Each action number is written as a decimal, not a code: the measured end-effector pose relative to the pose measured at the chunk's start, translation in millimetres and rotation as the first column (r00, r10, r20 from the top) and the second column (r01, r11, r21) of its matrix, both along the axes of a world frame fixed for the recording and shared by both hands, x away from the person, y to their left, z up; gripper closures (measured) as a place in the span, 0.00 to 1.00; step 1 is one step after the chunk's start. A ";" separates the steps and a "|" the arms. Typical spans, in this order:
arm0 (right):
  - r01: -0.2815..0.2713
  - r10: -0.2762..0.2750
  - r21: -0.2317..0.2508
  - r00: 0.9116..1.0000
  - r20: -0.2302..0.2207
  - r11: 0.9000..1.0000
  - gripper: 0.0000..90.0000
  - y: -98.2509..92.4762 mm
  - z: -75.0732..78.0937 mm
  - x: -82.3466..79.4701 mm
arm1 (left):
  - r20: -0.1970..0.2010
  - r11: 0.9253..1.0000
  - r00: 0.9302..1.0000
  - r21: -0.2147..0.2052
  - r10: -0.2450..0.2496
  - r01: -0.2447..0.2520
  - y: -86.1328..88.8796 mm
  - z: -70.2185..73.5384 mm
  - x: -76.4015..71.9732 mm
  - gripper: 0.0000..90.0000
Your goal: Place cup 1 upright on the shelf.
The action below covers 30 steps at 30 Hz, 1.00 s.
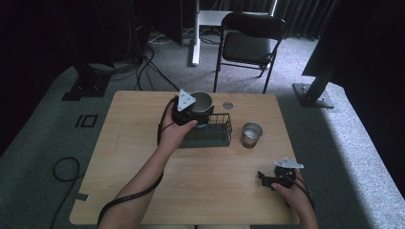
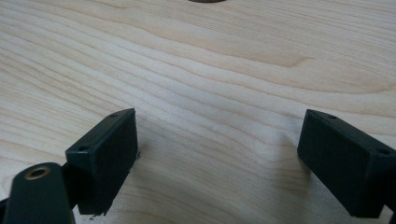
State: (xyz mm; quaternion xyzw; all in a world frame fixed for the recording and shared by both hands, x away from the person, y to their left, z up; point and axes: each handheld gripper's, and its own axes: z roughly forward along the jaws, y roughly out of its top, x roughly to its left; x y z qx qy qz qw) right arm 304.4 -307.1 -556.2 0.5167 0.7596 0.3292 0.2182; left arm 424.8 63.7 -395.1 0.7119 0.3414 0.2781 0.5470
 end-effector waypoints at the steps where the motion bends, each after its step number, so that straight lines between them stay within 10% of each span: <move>1: 0.001 -0.001 0.000 1.000 0.000 1.000 0.13 0.0 0.0 0.0 | -0.001 1.000 1.000 -0.011 0.013 -0.013 2.7 -1.5 1.1 0.15; 14: 0.000 0.000 -0.001 1.000 -0.002 1.000 0.13 0.0 0.1 -0.1 | -0.042 0.991 0.991 -0.026 0.129 -0.130 32.5 -29.8 16.2 0.15; 30: 0.000 0.000 -0.001 1.000 -0.002 1.000 0.13 0.0 0.0 -0.1 | -0.066 0.989 0.987 -0.026 0.144 -0.146 41.1 -61.7 22.1 0.15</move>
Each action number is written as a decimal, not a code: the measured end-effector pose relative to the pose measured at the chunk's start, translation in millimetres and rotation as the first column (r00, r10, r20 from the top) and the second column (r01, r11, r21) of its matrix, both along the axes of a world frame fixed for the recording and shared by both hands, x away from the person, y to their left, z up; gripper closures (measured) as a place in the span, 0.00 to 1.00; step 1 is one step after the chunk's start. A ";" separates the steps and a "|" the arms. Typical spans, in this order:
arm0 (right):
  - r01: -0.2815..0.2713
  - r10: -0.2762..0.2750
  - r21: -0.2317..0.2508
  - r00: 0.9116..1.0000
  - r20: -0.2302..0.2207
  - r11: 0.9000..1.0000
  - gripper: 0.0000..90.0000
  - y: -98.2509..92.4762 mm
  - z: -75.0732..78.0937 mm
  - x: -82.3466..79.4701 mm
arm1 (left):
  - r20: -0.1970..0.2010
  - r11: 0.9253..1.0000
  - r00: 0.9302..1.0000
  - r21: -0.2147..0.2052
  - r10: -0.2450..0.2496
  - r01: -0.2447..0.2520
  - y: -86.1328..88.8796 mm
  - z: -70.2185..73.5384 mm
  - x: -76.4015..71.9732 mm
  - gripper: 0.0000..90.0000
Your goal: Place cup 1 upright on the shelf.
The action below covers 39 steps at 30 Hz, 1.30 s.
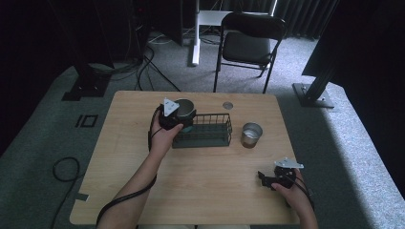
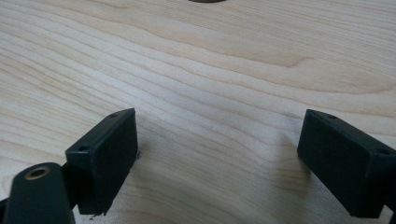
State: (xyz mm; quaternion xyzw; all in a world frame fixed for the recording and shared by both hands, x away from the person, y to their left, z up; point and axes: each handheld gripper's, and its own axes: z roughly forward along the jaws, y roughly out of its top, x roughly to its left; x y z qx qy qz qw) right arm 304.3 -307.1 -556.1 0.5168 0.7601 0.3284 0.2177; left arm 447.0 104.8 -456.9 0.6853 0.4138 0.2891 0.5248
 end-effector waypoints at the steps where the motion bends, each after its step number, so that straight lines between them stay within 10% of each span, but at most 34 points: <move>1: 0.000 0.000 0.000 1.000 0.000 1.000 0.13 0.0 0.0 0.0 | -0.003 1.000 1.000 0.006 -0.004 0.004 -0.3 -1.4 0.3 0.15; 39: 0.000 0.000 0.000 1.000 0.000 1.000 0.13 0.1 0.0 0.0 | -0.039 0.995 0.999 0.097 -0.031 0.035 2.8 -17.5 -14.4 0.09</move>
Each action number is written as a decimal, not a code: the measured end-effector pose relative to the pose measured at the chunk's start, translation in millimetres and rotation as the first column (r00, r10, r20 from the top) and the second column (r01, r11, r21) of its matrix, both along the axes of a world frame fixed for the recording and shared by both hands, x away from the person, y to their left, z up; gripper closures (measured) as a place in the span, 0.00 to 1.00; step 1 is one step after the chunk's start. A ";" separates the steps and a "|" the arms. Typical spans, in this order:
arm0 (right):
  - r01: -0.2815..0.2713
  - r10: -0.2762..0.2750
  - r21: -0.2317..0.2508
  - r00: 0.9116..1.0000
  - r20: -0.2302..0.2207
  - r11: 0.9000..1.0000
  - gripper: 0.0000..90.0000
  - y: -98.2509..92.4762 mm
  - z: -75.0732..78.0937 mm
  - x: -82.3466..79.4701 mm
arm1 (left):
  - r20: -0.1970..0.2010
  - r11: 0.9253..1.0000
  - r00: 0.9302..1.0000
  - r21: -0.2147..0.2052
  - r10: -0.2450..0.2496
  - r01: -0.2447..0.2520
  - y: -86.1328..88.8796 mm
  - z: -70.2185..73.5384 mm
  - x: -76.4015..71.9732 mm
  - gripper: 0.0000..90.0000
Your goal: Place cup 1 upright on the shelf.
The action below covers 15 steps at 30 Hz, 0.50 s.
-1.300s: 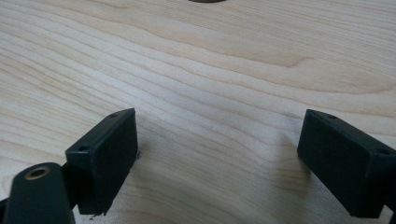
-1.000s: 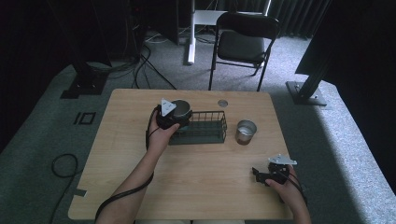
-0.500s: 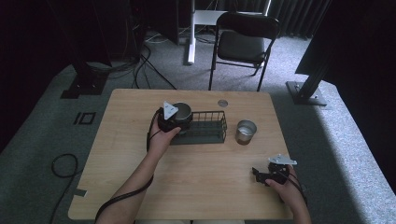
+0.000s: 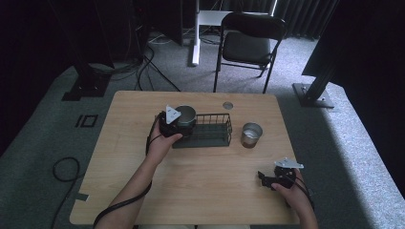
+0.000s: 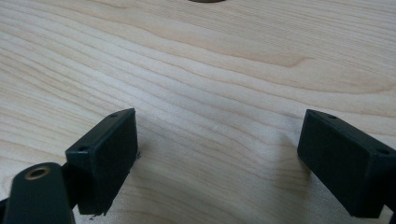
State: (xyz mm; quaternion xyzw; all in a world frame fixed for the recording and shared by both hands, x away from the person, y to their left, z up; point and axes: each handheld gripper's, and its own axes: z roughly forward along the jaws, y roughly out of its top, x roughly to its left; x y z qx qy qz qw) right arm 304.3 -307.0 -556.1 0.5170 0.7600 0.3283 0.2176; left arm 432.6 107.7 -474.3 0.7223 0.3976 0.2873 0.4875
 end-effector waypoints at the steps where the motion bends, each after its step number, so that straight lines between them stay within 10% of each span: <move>1: 0.000 0.000 0.000 1.000 0.000 1.000 0.13 0.0 0.0 0.0 | 0.004 1.000 1.000 -0.001 -0.007 0.007 0.8 0.3 -1.1 0.09; 15: 0.000 0.000 0.000 1.000 0.000 1.000 0.13 0.0 0.0 0.0 | -0.004 0.999 0.999 -0.020 -0.041 0.041 13.0 6.2 -17.9 0.09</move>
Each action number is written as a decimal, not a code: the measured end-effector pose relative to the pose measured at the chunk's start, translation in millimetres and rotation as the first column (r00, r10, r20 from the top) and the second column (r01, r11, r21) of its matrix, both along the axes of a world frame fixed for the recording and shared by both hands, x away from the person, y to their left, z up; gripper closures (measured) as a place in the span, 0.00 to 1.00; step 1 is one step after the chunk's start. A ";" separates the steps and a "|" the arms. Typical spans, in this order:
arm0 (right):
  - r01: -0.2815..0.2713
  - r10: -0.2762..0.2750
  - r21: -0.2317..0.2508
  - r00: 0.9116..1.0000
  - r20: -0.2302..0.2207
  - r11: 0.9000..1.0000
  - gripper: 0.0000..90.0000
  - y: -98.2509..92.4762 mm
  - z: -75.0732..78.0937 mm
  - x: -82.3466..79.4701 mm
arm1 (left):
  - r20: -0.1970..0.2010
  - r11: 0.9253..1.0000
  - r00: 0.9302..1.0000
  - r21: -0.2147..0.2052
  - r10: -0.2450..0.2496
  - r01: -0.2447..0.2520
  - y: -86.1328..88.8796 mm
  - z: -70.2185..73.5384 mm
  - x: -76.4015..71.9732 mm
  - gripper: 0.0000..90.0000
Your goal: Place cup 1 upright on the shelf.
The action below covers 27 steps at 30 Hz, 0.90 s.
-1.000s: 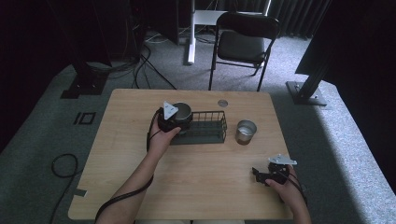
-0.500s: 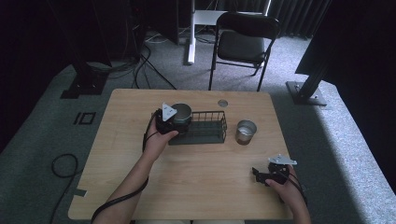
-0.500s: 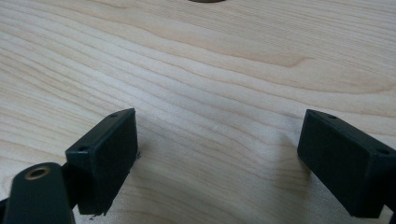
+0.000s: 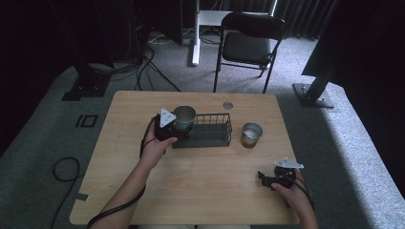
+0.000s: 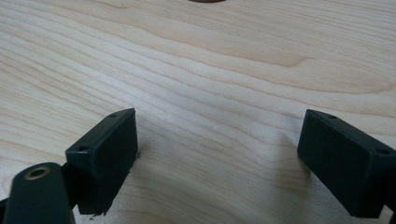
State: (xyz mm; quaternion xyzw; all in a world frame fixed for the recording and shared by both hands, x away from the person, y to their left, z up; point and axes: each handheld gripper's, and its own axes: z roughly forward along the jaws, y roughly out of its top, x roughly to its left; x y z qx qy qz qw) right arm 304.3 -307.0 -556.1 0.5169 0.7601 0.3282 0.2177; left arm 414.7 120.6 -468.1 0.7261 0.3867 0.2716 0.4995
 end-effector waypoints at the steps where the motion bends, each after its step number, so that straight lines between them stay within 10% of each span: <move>1: 0.000 0.000 0.000 1.000 0.000 1.000 0.13 0.0 0.0 0.0 | -0.004 1.000 1.000 0.001 -0.005 0.005 0.7 -0.1 -1.2 0.09; 27: 0.000 0.000 0.000 1.000 0.000 1.000 0.13 0.0 0.0 0.0 | 0.009 1.000 1.000 0.012 -0.004 0.004 29.3 -0.7 -34.0 0.09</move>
